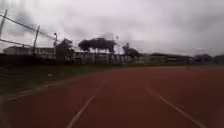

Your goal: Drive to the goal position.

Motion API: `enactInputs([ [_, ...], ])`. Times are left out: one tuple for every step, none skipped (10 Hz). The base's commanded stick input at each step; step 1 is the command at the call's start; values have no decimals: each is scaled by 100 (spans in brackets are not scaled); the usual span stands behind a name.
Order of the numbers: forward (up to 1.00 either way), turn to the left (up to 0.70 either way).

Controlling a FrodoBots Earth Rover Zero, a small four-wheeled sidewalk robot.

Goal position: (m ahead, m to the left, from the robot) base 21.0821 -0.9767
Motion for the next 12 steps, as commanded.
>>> enactInputs([
  [50,0],
  [50,0],
  [50,0],
  [50,0],
  [50,0],
  [50,0],
  [50,0],
  [50,0],
  [50,0],
  [50,0],
  [50,0],
  [50,0],
])
